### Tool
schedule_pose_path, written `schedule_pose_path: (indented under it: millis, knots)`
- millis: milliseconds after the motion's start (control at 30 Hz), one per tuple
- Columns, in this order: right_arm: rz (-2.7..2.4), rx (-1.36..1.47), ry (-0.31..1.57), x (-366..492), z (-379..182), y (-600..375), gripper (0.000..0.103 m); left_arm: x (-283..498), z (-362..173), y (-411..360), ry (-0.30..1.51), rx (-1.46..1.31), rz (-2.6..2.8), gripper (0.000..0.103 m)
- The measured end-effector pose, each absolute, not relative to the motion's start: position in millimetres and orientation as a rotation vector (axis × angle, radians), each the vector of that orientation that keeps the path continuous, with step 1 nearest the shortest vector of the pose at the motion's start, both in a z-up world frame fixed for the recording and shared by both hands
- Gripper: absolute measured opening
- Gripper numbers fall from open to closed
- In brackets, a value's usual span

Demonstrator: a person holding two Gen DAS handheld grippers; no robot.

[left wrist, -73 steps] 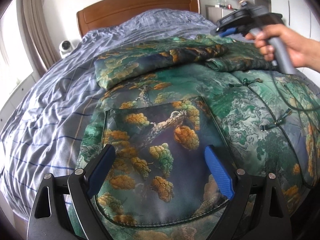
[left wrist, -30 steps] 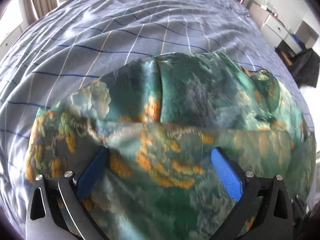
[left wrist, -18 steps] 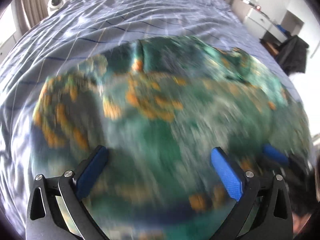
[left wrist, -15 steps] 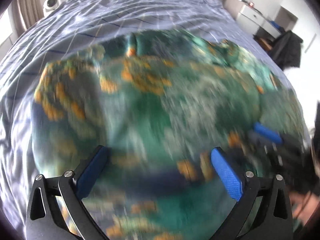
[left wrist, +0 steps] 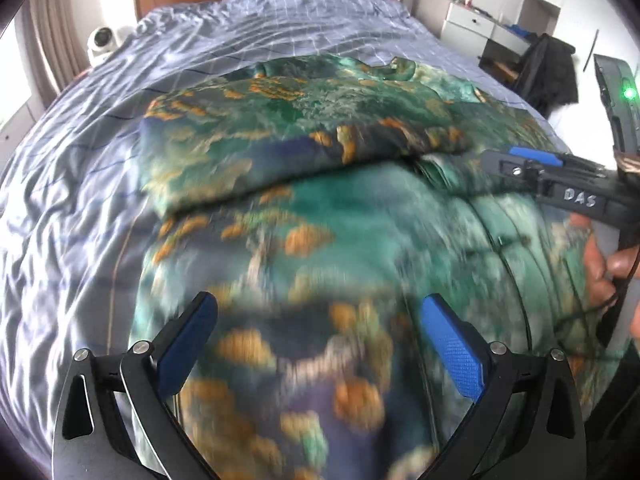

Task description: Fold large clothes

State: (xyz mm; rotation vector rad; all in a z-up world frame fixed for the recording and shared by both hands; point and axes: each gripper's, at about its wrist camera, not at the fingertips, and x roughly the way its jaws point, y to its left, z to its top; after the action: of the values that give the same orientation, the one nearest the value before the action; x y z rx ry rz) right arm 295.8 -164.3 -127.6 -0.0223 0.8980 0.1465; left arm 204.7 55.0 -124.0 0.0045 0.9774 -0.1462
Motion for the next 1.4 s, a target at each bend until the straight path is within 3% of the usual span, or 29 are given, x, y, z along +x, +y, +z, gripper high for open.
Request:
schedule_pose_path:
  millis: [100, 600, 1033, 1400]
  knots:
    - [0.128, -0.035, 0.868, 266.1, -117.8, -169.2, 0.077, 186.2, -124.3, 53.0, 0.959, 0.025, -0.13, 0.102]
    - [0.002, -0.14, 0.853, 134.8, -107.2, -225.3, 0.077, 122.4, -130.3, 75.9, 0.954, 0.054, -0.032, 0.102]
    - [-0.201, 0.187, 1.04, 51.9, -124.8, -400.2, 0.077, 113.3, -156.1, 171.5, 1.052, -0.215, -0.046, 0.102]
    - [0.109, 0.382, 1.124, 60.0, -173.4, -379.3, 0.077, 114.0, -177.3, 144.9, 1.109, -0.232, -0.215, 0.102]
